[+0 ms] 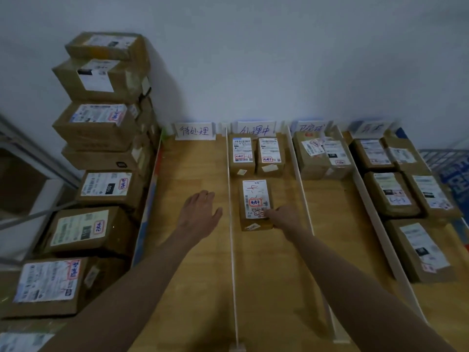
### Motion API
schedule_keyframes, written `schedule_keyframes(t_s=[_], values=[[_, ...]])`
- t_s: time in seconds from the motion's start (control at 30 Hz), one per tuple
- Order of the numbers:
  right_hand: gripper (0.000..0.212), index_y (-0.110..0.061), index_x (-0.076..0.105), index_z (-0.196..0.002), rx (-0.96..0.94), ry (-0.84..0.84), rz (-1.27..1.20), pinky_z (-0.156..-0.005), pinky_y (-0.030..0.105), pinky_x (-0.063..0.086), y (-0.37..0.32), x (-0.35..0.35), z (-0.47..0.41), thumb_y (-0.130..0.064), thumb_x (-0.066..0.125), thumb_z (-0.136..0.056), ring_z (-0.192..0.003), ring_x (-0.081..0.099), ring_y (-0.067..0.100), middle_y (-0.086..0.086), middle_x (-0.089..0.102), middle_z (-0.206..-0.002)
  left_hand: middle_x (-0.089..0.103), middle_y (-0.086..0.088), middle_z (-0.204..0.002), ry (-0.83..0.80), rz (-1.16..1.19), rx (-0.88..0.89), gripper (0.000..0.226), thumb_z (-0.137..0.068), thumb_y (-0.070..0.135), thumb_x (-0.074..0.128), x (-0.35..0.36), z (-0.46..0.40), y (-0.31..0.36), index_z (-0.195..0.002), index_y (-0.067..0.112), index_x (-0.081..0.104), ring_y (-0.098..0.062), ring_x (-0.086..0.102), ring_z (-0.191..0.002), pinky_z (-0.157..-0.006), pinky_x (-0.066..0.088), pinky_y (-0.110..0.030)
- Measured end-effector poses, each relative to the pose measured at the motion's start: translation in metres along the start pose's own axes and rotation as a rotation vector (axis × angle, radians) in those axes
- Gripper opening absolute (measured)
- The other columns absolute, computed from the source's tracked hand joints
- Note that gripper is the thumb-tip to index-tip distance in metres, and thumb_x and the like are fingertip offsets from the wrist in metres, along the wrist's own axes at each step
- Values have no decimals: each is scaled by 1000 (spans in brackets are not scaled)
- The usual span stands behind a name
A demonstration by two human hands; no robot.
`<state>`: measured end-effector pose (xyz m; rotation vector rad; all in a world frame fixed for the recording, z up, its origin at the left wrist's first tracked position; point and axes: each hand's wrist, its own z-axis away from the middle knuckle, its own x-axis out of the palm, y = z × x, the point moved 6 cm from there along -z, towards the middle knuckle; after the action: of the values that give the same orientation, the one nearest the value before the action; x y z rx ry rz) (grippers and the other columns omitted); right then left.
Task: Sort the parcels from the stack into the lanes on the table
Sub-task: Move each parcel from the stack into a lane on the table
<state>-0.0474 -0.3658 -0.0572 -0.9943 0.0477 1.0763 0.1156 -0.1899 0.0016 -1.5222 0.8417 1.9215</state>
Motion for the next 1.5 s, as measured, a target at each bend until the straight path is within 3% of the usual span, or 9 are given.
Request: schedule_keyframes(t_s=[0.13,0.3,0.5,0.67,0.97,1.1,1.23,1.37,1.5], values=[[31,2,66,-106,15,-22,47,-66,30,55,-6,13,-30,-25,66,-91,-95,66,23,12,68,-103,41,-5,-150,-37,6,-51,57,-100,46,42,17,-18,-13,-148,14,38,-24,39,-136,-113,29,-36],[32,2,67,-106,29,-56,73,-77,36,57,-13,29,-66,-27,65,-91,-96,68,27,14,70,-105,37,-5,-154,-73,4,-101,59,-101,47,41,30,-35,-27,-150,16,35,-22,35,-141,-116,28,-37],[24,0,65,-103,13,-44,98,-57,24,43,-25,40,-94,-22,61,-95,-80,59,19,10,63,-95,36,-4,-154,-71,0,-129,59,-101,47,40,36,-48,-36,-150,16,35,-21,34,-141,-117,27,-36],[33,3,67,-107,6,-38,141,-56,26,42,-30,46,-110,-28,63,-94,-83,60,23,14,66,-104,34,-4,-155,-63,21,-136,58,-102,47,37,40,-55,-39,-151,16,33,-20,33,-142,-118,25,-35],[42,2,57,-119,42,-9,143,-81,38,53,-27,49,-118,-32,62,-95,-105,62,30,16,61,-120,36,-3,-154,-91,48,-166,58,-101,46,40,56,-48,-44,-150,17,34,-19,34,-141,-117,28,-35],[46,4,51,-125,15,22,147,-73,34,48,-35,36,-110,-32,59,-96,-100,58,26,14,58,-117,37,-5,-154,-109,44,-163,58,-101,46,40,51,-48,-45,-150,15,35,-22,34,-142,-117,27,-36],[51,0,44,-137,-126,84,231,-96,40,48,-60,15,-86,-30,55,-98,-124,51,30,17,48,-139,36,-5,-154,-97,11,-148,58,-102,46,38,34,-48,-42,-151,15,34,-23,33,-142,-118,26,-36],[43,-7,45,-133,-399,206,429,-99,40,44,-99,0,-46,-26,56,-96,-122,48,28,14,46,-136,36,-5,-154,-54,17,-148,57,-102,46,38,2,-42,-40,-150,15,34,-23,33,-141,-116,28,-37],[54,-12,36,-145,-564,231,594,-108,45,38,-133,7,-4,-32,52,-98,-136,36,30,11,38,-147,37,-3,-152,8,19,-154,56,-102,46,36,-35,-24,-49,-149,16,34,-24,36,-138,-111,31,-38]])
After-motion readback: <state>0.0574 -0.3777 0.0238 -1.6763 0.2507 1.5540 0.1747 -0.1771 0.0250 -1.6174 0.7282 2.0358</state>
